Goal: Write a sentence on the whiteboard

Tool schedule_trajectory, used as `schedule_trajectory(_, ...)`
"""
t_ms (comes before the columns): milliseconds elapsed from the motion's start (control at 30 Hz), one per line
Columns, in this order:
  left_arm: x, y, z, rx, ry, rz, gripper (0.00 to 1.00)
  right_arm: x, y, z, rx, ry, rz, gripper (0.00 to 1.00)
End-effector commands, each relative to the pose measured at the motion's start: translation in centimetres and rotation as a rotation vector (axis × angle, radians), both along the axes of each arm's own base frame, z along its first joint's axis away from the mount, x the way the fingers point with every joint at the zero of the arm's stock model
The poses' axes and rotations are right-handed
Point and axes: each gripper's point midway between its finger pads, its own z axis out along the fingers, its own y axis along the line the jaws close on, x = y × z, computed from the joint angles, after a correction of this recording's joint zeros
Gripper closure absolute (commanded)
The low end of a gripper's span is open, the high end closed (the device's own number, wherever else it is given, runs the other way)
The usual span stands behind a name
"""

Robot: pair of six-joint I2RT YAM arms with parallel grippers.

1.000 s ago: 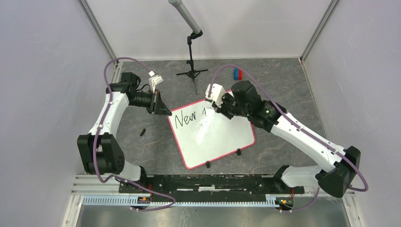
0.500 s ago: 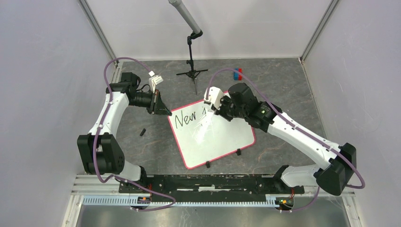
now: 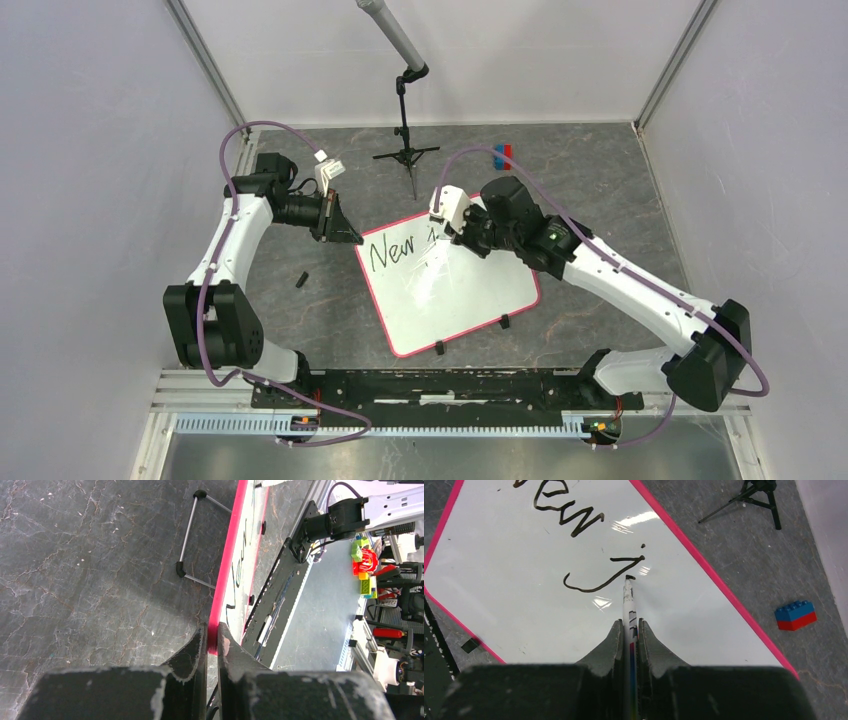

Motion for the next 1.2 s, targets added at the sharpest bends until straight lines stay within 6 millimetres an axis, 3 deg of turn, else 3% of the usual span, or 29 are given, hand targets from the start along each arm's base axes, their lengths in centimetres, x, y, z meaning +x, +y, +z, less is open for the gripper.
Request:
schedule_trajectory(0,-0.5,-0.5,-0.7,0.017,-0.007,-0.041,0.98,-0.3,-0.1,-0.8,0.001,0.01,0.008,1.0)
schedule_trajectory(300,-0.6,-0.5,-0.8,0.016,-0.005,-0.041,0.98,-0.7,-1.1,-1.1,-0.013,0.002,-0.004,1.0)
schedule_trajectory(633,-0.5,-0.5,-0.7,0.015,-0.006,-0.041,0.98,0.4,-2.2,0.3,-0.038,-0.056,-0.045,1.0)
schedule_trajectory(1000,-0.6,-0.5,-0.8,0.019,-0.006,-0.042,0.98,1.6,-0.9,1.9,0.011,-0.072,-0.053,1.0)
schedule_trajectory(1167,-0.5,-0.5,-0.8,0.017,-0.003,-0.042,0.97,1.4,-0.4,1.5,0.013,-0.046,-0.036,1.0)
